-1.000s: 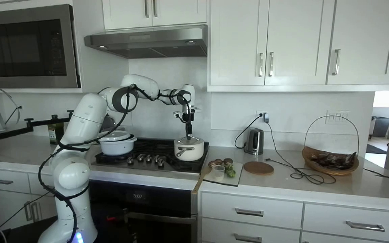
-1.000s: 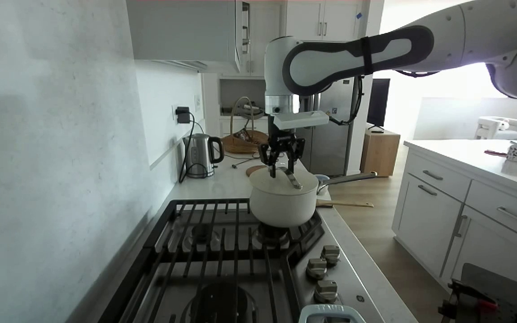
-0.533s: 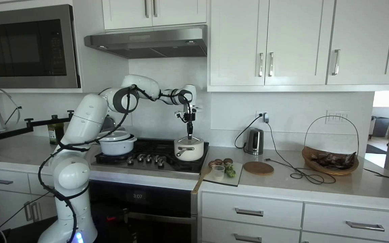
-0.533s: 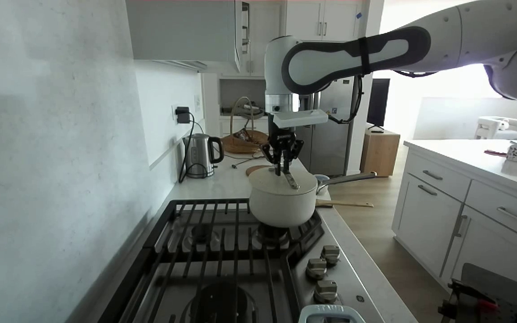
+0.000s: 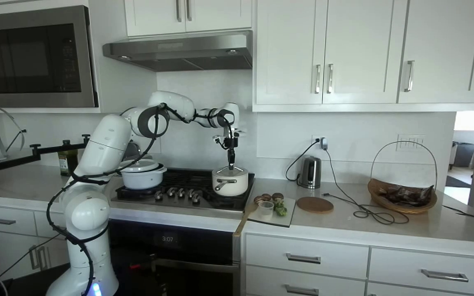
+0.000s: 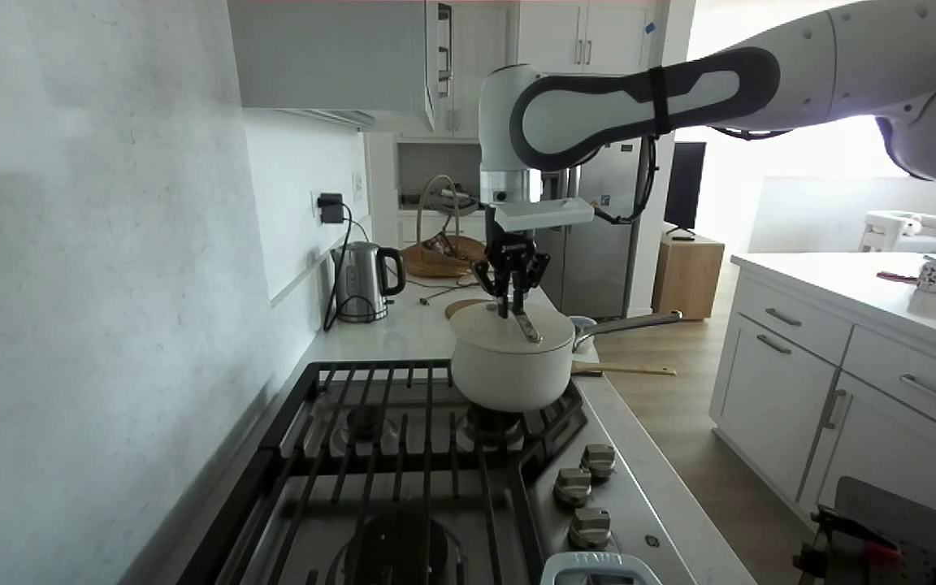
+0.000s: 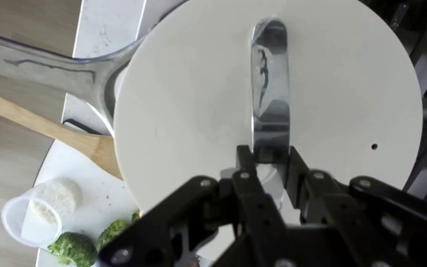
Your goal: Remove the lid from the pot
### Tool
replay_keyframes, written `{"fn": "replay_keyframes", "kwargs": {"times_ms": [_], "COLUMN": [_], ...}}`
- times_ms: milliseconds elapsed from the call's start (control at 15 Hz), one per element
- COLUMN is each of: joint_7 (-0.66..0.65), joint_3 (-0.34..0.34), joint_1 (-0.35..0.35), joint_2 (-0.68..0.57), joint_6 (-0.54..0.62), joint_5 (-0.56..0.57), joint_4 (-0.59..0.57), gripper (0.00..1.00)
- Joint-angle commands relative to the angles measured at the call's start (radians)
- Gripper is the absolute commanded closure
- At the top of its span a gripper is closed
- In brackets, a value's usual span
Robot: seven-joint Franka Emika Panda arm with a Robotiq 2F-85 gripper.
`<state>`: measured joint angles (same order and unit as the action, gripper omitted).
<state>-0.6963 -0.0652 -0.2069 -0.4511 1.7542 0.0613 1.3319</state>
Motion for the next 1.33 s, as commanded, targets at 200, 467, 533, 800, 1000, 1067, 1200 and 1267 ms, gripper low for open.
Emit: {"fn": "replay_keyframes", "kwargs": {"times_ms": [200, 467, 533, 800, 1000, 1067, 1200, 1267], "joint_7": [-0.031, -0.047, -0.049, -0.047, -0.036, -0.028, -0.014, -0.009], "joint_3": [0.002, -0.001, -0.002, -0.006, -0.013, -0.017, -0.025, -0.029], "joint_1": [-0.036, -0.062, -0.069, -0.096, -0.122, -0.132, -0.153, -0.161], "joint_2": [-0.001, -0.012, -0.015, -0.033, -0.051, -0.055, -0.069, -0.076], "joint_6": [-0.039, -0.054, -0.057, -0.072, -0.103, -0.116, -0.145, -0.162], "joint_5": [-0.019, -0.013, -0.011, -0.005, 0.0, 0.002, 0.003, 0.002], "joint_4": [-0.092, -0.141, -0.151, -0.195, -0.233, -0.243, -0.269, -0.283], "gripper": [0.94, 0.94, 0.94, 0.94, 0.94, 0.94, 0.94, 0.94]}}
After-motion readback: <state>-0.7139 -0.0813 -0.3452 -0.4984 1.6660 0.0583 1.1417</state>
